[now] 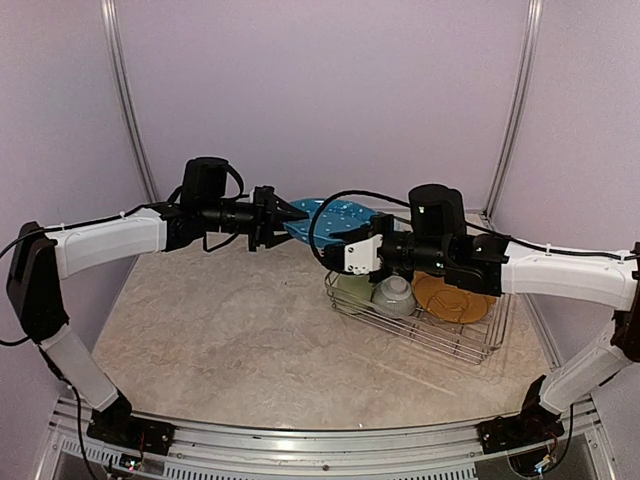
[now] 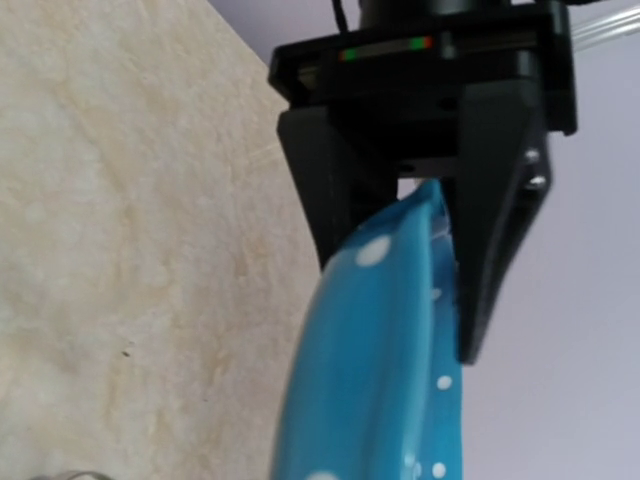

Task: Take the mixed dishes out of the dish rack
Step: Pass from the right arm to the left

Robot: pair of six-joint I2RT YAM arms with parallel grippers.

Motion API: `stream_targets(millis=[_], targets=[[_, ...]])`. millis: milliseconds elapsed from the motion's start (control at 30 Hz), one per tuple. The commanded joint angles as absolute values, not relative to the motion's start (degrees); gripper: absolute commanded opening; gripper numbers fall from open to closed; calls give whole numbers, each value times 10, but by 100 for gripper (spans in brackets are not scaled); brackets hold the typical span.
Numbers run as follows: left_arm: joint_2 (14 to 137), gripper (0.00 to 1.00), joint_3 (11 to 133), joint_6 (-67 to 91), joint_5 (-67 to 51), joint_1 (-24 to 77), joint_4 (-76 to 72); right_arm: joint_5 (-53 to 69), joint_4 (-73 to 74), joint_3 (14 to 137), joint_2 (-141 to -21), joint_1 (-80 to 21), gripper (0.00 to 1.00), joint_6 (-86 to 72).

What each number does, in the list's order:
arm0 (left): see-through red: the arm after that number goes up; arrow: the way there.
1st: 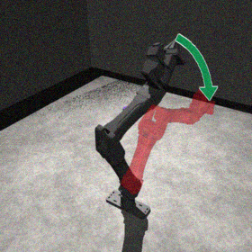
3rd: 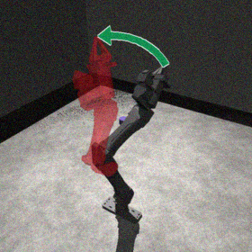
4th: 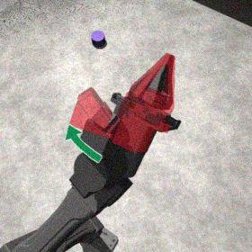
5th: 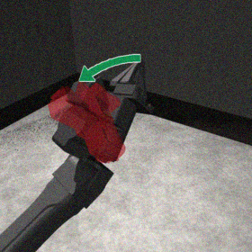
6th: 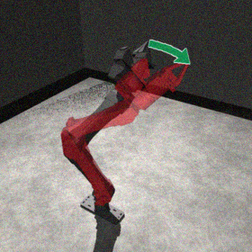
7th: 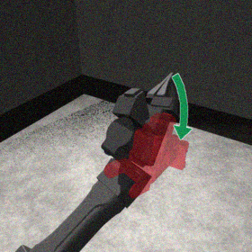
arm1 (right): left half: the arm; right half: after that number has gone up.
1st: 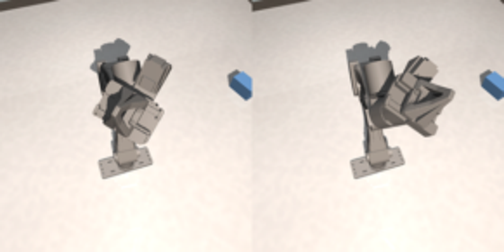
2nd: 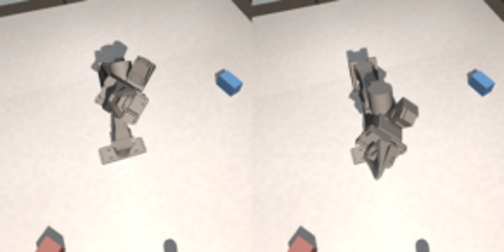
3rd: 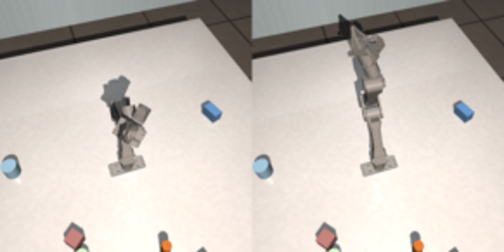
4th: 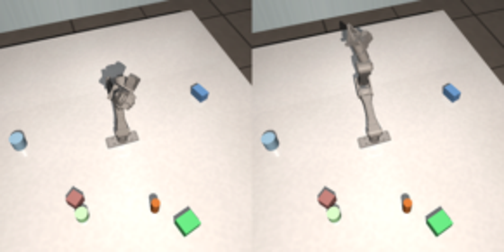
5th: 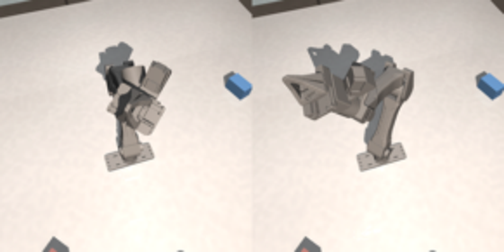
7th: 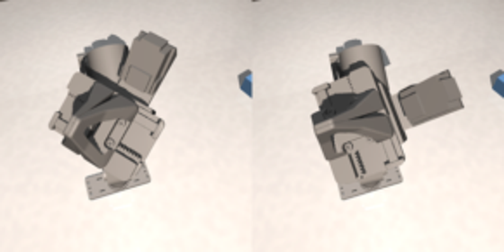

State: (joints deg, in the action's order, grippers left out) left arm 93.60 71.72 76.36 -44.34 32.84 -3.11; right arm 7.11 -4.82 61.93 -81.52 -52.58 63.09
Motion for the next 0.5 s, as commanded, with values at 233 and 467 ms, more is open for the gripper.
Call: stream_targets(millis=[233, 467], targets=[[915, 5, 707, 763, -440, 309, -63, 18, -149, 622, -834, -542, 9, 657], [879, 0, 685, 755, -433, 268, -46, -18, -153, 622, -841, -542, 67, 625]])
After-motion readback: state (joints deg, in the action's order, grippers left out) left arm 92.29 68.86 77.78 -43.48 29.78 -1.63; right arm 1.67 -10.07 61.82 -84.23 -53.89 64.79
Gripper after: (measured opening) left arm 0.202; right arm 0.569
